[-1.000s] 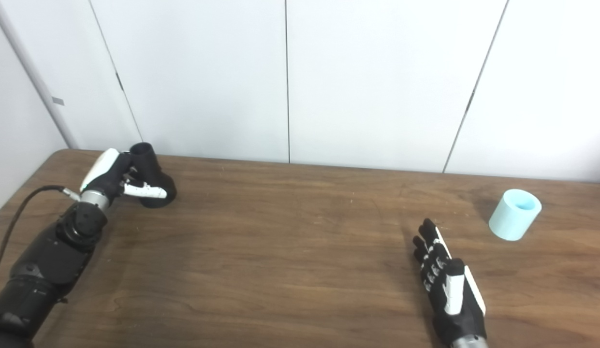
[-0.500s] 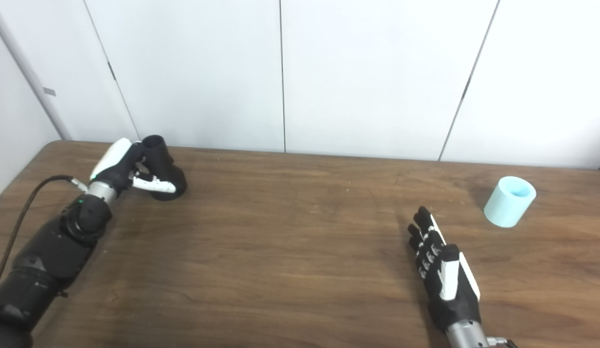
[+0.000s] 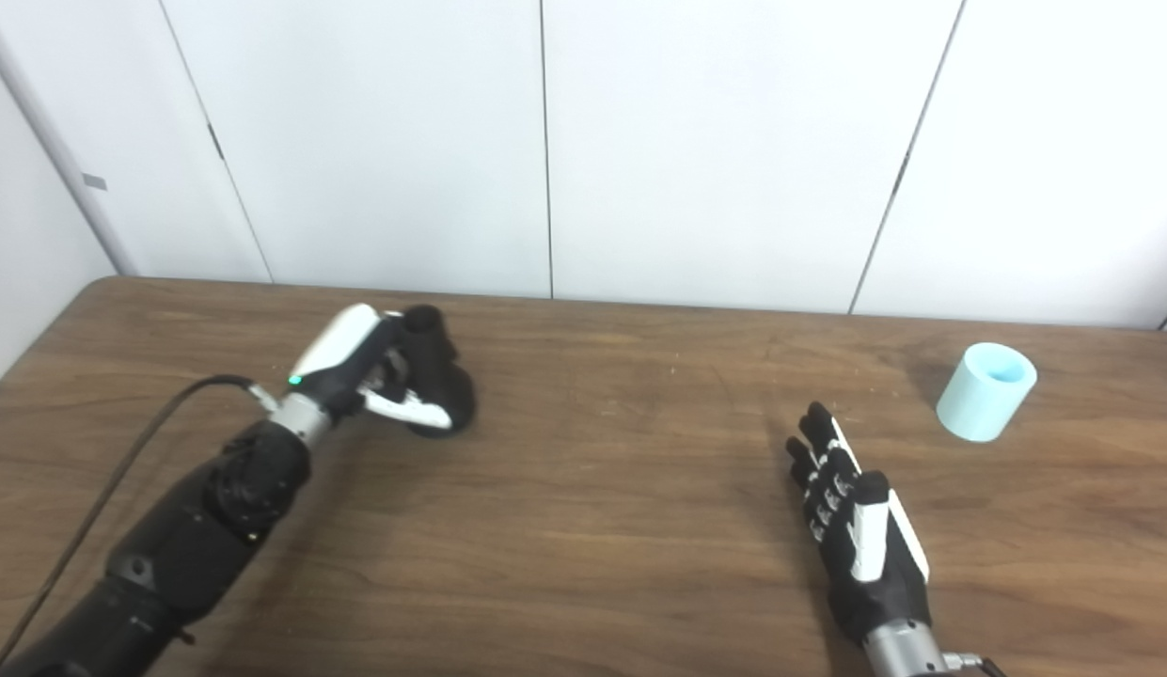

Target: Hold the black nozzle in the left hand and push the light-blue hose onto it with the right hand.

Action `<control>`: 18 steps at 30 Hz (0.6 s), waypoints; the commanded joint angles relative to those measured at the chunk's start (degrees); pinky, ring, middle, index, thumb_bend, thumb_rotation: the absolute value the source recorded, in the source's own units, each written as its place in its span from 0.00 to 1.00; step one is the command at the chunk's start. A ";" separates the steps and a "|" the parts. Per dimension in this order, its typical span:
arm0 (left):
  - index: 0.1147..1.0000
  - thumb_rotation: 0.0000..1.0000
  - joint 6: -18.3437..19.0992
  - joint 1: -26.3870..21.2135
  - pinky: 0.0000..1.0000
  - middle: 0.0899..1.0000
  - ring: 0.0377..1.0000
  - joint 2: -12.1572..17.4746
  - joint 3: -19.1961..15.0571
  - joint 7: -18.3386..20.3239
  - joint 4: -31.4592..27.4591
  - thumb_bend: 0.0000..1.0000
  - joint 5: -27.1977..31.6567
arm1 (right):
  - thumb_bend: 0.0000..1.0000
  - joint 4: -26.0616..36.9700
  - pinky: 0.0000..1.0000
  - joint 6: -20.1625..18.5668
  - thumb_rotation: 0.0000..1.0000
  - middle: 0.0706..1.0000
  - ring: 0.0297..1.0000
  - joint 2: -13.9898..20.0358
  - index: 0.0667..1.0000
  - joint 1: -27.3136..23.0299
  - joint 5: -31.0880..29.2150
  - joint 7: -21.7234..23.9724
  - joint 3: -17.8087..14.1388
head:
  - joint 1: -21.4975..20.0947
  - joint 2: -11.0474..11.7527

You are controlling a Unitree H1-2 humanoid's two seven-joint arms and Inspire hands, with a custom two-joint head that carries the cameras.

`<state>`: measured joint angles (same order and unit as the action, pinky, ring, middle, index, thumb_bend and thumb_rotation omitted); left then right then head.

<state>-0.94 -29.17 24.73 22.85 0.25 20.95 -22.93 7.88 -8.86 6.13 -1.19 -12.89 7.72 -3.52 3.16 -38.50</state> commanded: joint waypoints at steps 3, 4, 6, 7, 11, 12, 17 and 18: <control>0.40 0.09 5.99 7.25 0.21 0.28 0.25 -1.31 4.33 8.76 -0.32 0.52 -2.27 | 0.80 1.71 1.00 -0.21 1.00 1.00 0.98 -0.52 1.00 -0.85 0.30 -0.22 0.56 | -1.02 -0.15; 0.40 0.09 6.31 7.93 0.21 0.28 0.25 -1.75 4.66 9.50 -1.49 0.52 -2.00 | 0.80 1.92 1.00 -0.36 1.00 1.00 0.98 -0.66 1.00 -0.84 0.38 -0.36 0.66 | -1.32 -0.22; 0.40 0.09 6.72 8.99 0.23 0.30 0.27 -2.48 5.27 10.70 -3.00 0.52 -1.71 | 0.80 2.28 1.00 -0.60 1.00 1.00 0.98 -0.86 1.00 -0.80 0.49 -0.57 0.82 | -1.64 -0.37; 0.40 0.09 6.94 9.55 0.26 0.32 0.30 -2.84 5.70 11.29 -3.66 0.52 -1.59 | 0.80 2.39 1.00 -0.70 1.00 1.00 0.98 -0.93 1.00 -0.81 0.55 -0.64 0.87 | -1.76 -0.44; 0.40 0.09 7.07 11.06 0.27 0.31 0.30 -3.66 6.70 12.62 -5.17 0.51 -0.83 | 0.80 2.74 1.00 -1.04 1.00 1.00 0.98 -1.17 1.00 -0.76 0.73 -0.78 1.00 | -2.46 -0.77; 0.40 0.09 6.97 11.50 0.25 0.29 0.28 -3.94 6.92 12.92 -5.36 0.51 -0.51 | 0.80 2.99 1.00 -1.26 1.00 1.00 0.98 -1.28 1.00 -0.75 0.85 -0.88 1.08 | -2.93 -0.89; 0.40 0.09 8.36 12.99 0.20 0.26 0.23 -4.18 9.13 14.29 -7.49 0.51 -2.19 | 0.79 3.67 1.00 -2.14 1.00 1.00 0.97 -1.97 1.00 -0.88 1.67 -1.53 1.57 | -5.09 -1.07; 0.40 0.09 8.30 13.08 0.21 0.27 0.25 -3.83 9.80 14.36 -7.98 0.51 -3.07 | 0.79 3.77 1.00 -2.33 1.00 1.00 0.97 -2.11 1.00 -0.87 1.76 -1.66 1.60 | -5.49 -1.05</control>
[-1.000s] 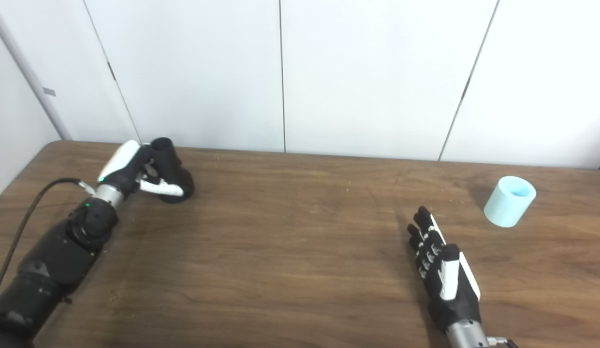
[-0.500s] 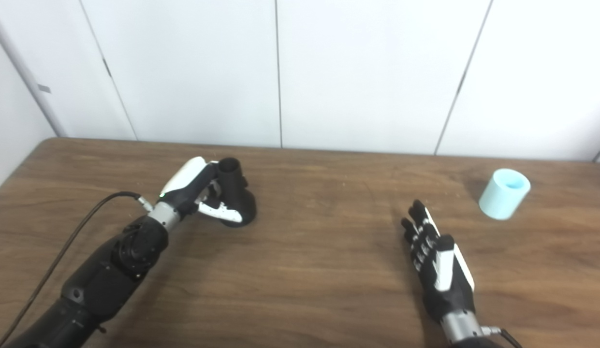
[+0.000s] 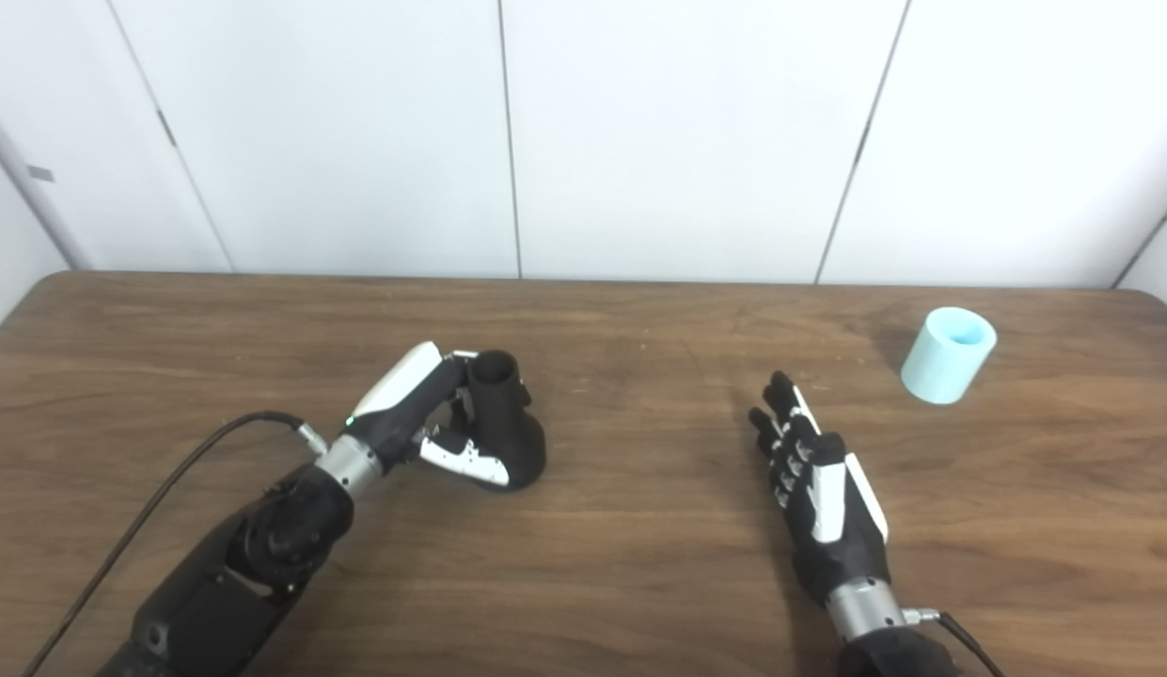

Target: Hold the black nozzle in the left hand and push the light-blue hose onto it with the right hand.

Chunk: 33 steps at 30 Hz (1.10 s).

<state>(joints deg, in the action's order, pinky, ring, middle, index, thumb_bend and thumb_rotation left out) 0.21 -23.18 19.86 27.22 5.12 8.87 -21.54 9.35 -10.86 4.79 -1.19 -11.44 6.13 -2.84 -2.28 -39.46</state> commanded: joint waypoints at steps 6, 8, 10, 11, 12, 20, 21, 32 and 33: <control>0.40 0.09 5.43 7.12 0.27 0.31 0.29 2.62 6.86 8.34 3.03 0.52 -5.56 | 0.77 2.69 1.00 -0.97 1.00 1.00 0.97 -1.26 1.00 -0.86 0.50 -0.74 0.98 | -1.01 -0.03; 0.40 0.09 5.40 7.23 0.30 0.31 0.30 2.69 7.28 8.38 2.45 0.52 -5.92 | 0.77 2.84 1.00 -1.10 1.00 1.00 0.96 -1.29 1.00 -0.92 0.72 -0.96 1.08 | -1.22 0.15; 0.40 0.09 5.27 7.24 0.33 0.31 0.31 2.54 7.71 8.29 2.23 0.51 -6.28 | 0.77 3.33 1.00 -1.43 1.00 1.00 0.96 -0.97 1.00 -0.92 1.01 -1.23 0.94 | -1.30 0.27; 0.40 0.09 5.13 7.30 0.33 0.31 0.31 2.50 7.91 8.16 2.03 0.51 -6.46 | 0.78 4.36 1.00 -2.14 1.00 1.00 0.96 -0.64 1.00 -0.93 2.16 -1.90 0.89 | -1.30 0.27; 0.40 0.09 5.14 7.38 0.34 0.31 0.32 2.49 8.07 8.13 1.65 0.51 -6.60 | 0.78 6.16 1.00 -3.23 0.98 0.99 0.96 -0.40 1.00 -1.01 4.93 -3.14 1.23 | -1.35 0.32; 0.40 0.09 4.05 7.40 0.33 0.33 0.33 2.50 7.91 8.02 1.42 0.51 -5.81 | 0.72 17.21 0.83 -9.34 0.66 0.87 0.86 2.89 0.87 -4.96 20.60 -5.79 3.54 | -3.47 0.65; 0.40 0.09 3.81 7.46 0.32 0.33 0.33 2.51 7.83 7.98 1.49 0.51 -5.60 | 0.72 18.37 0.83 -9.93 0.64 0.87 0.86 4.70 0.86 -6.06 21.72 -4.91 3.39 | -3.47 0.65; 0.40 0.09 2.76 7.38 0.26 0.31 0.30 2.20 7.43 7.70 2.51 0.51 -5.06 | 0.86 17.55 0.86 -9.03 0.55 0.86 0.86 22.10 0.86 -16.65 32.84 -0.29 2.11 | -3.47 1.10; 0.40 0.09 2.77 7.37 0.26 0.31 0.30 2.18 7.43 7.67 2.55 0.51 -5.11 | 0.87 16.92 0.86 -8.87 0.55 0.86 0.86 23.68 0.86 -17.90 34.43 -0.03 2.27 | -3.51 1.12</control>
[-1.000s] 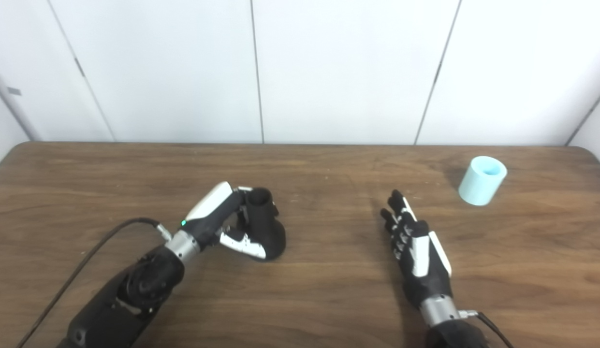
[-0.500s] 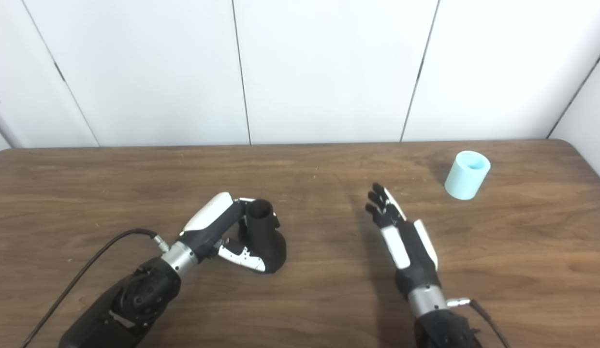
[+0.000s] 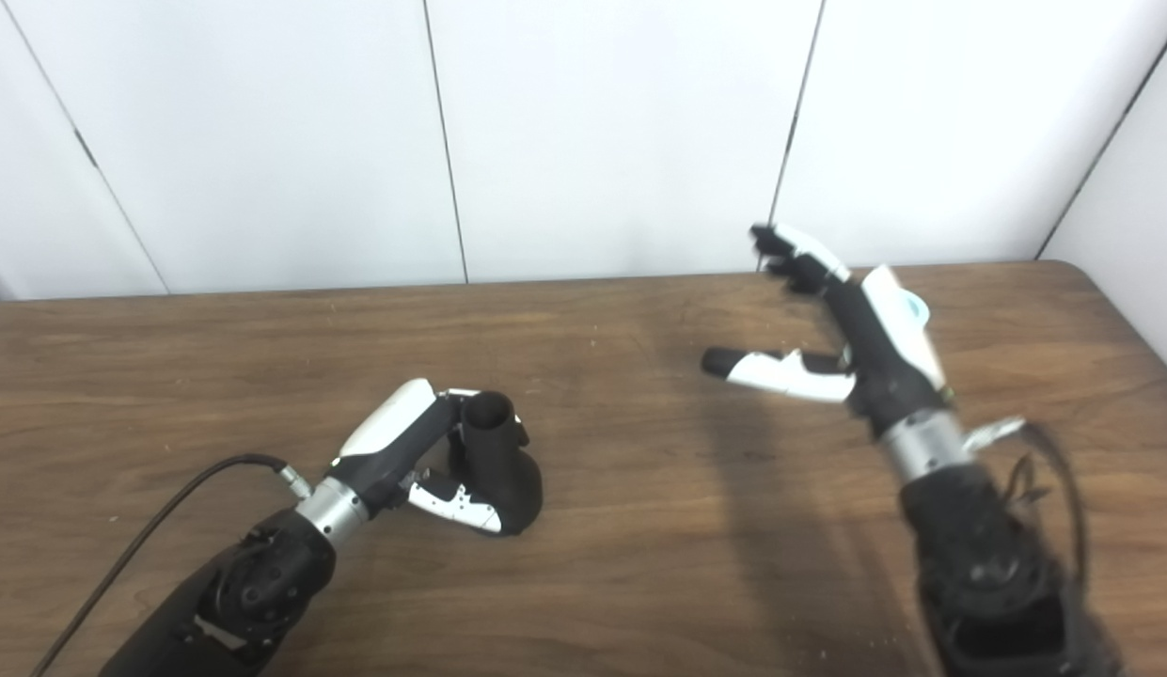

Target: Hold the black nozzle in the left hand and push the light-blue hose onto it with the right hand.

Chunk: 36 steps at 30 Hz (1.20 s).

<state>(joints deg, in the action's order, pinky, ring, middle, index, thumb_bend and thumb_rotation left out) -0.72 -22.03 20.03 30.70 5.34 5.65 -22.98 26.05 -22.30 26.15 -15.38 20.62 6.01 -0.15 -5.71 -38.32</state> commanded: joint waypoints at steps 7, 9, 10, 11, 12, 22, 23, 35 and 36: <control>0.40 0.09 4.04 6.27 0.25 0.31 0.30 2.03 3.94 7.38 5.71 0.51 -3.98 | 0.95 -7.72 0.78 3.55 0.50 0.86 0.85 11.86 0.82 -11.52 12.13 2.44 1.16 | -0.47 -0.14; 0.40 0.09 4.00 6.31 0.26 0.31 0.30 2.13 4.00 7.36 5.66 0.51 -4.18 | 0.93 -9.25 0.71 3.24 0.44 0.85 0.84 13.91 0.80 -12.86 16.50 2.92 2.27 | -0.52 -0.12; 0.40 0.09 3.96 6.30 0.26 0.31 0.30 2.16 4.02 7.36 5.71 0.51 -4.23 | 0.93 -9.72 0.70 3.07 0.43 0.85 0.83 14.48 0.80 -13.22 18.23 3.08 2.70 | -0.52 -0.12; 0.40 0.09 3.93 6.28 0.26 0.31 0.30 2.18 4.02 7.36 5.76 0.51 -4.25 | 0.93 -9.93 0.70 3.00 0.42 0.85 0.83 14.64 0.79 -13.35 19.19 3.21 2.88 | -0.52 -0.12; 0.40 0.09 3.89 6.20 0.26 0.31 0.30 2.23 4.01 7.40 5.80 0.51 -4.23 | 0.93 -10.47 0.70 2.56 0.42 0.85 0.83 15.01 0.79 -13.58 21.38 3.44 3.51 | -0.52 -0.12; 0.40 0.09 4.88 6.09 0.26 0.31 0.30 2.39 3.71 7.76 4.73 0.51 -4.12 | 0.97 -19.95 0.73 0.98 0.37 0.85 0.82 15.05 0.78 -18.00 26.27 9.74 5.25 | -0.35 -0.55; 0.40 0.09 5.00 6.09 0.25 0.31 0.30 2.38 3.68 7.81 4.61 0.51 -4.10 | 0.99 -20.82 0.69 1.10 0.32 0.85 0.82 14.67 0.78 -18.37 25.30 10.00 4.90 | -0.35 -0.55; 0.40 0.09 4.92 6.08 0.27 0.31 0.30 2.47 3.65 7.68 4.26 0.51 -4.38 | 1.00 -32.60 0.65 -4.56 0.19 0.87 0.85 12.73 0.83 -25.75 26.80 18.33 9.70 | -0.22 -0.78; 0.40 0.09 4.97 6.07 0.27 0.31 0.30 2.46 3.65 7.71 4.25 0.51 -4.37 | 1.00 -33.07 0.66 -4.57 0.19 0.88 0.85 12.69 0.83 -25.92 27.16 18.46 9.90 | -0.22 -0.78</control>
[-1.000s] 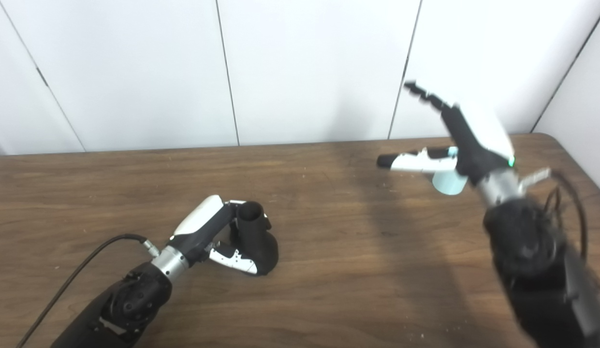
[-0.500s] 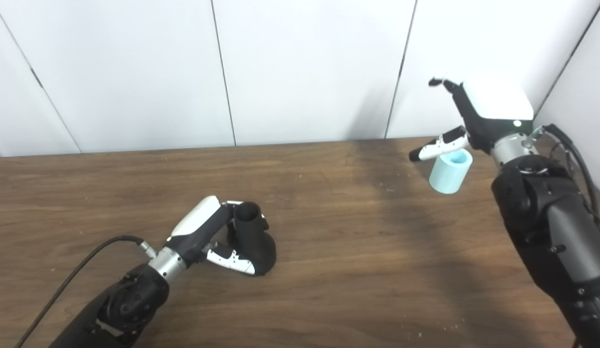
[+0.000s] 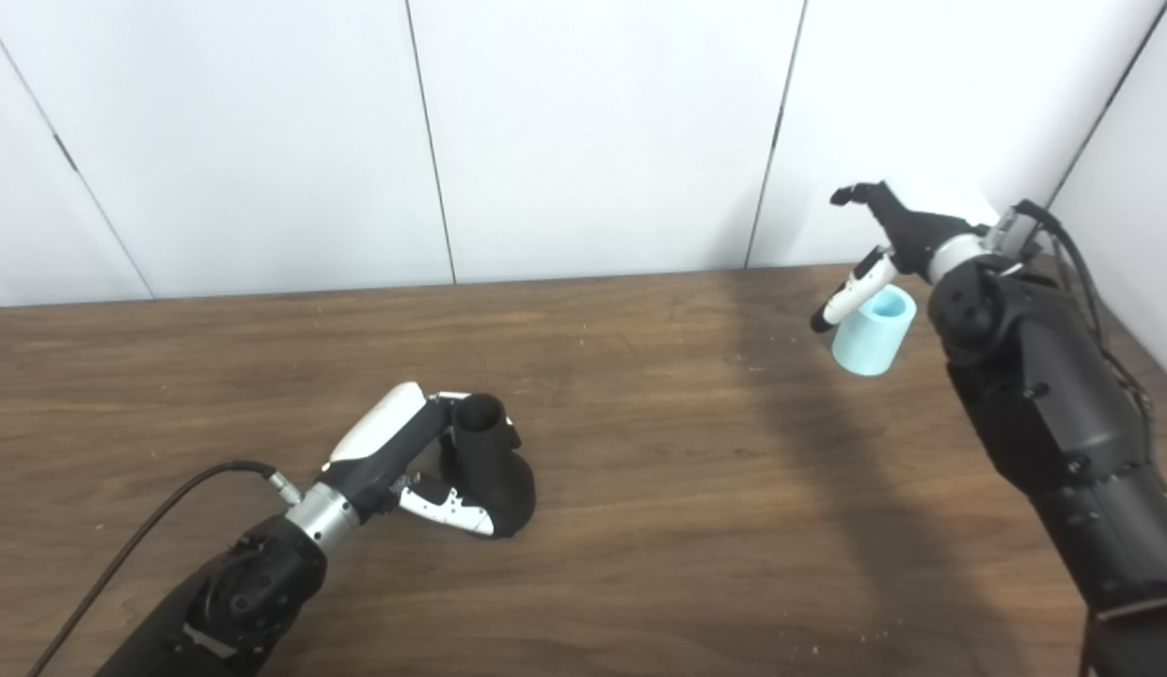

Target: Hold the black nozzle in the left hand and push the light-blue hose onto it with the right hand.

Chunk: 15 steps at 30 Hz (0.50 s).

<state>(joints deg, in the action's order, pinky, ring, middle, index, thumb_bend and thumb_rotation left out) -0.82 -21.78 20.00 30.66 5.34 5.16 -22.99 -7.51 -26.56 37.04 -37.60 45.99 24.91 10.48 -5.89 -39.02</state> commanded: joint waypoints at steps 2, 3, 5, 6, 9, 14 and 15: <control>0.40 0.09 5.24 5.85 0.26 0.31 0.30 2.52 3.74 7.83 4.59 0.51 -4.37 | 1.00 0.07 0.66 -0.30 0.18 0.88 0.85 1.67 0.83 -3.74 2.35 -0.38 -0.54 | -0.09 -0.24; 0.40 0.09 5.38 5.87 0.26 0.31 0.30 2.52 3.73 7.92 4.50 0.51 -4.32 | 1.00 -0.11 0.67 -0.27 0.18 0.88 0.86 1.67 0.83 -3.68 2.49 -0.53 -0.35 | -0.07 -0.33; 0.40 0.09 5.34 5.87 0.26 0.31 0.30 2.48 3.68 7.92 4.56 0.51 -4.19 | 1.00 -0.54 0.67 -0.23 0.18 0.88 0.86 1.59 0.83 -3.57 2.56 -0.71 -0.10 | -0.01 -0.37; 0.40 0.09 5.35 5.87 0.26 0.31 0.29 2.46 3.68 7.93 4.57 0.51 -4.19 | 1.00 -0.73 0.67 -0.22 0.18 0.88 0.86 1.57 0.83 -3.55 2.54 -0.70 -0.02 | 0.02 -0.40; 0.40 0.09 5.35 5.86 0.26 0.31 0.29 2.49 3.63 7.98 4.54 0.51 -4.15 | 1.00 -2.29 0.67 -0.14 0.17 0.88 0.86 1.71 0.83 -3.96 2.15 -0.31 0.46 | 0.02 -0.52; 0.40 0.09 5.49 5.94 0.26 0.31 0.29 2.57 3.69 8.04 4.18 0.51 -4.30 | 1.00 -3.76 0.67 -0.24 0.15 0.88 0.86 2.20 0.84 -4.49 2.09 1.47 0.90 | 0.04 -0.58; 0.40 0.09 5.50 5.93 0.26 0.31 0.30 2.58 3.69 8.06 4.17 0.51 -4.30 | 1.00 -4.07 0.67 -0.29 0.15 0.88 0.86 2.22 0.84 -4.65 2.31 2.11 0.83 | 0.04 -0.58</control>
<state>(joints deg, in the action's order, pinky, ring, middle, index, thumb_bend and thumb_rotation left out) -0.81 -21.75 20.02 30.61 5.41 4.96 -22.99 -12.31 -26.59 36.97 -37.92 47.08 27.02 11.98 -5.80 -39.55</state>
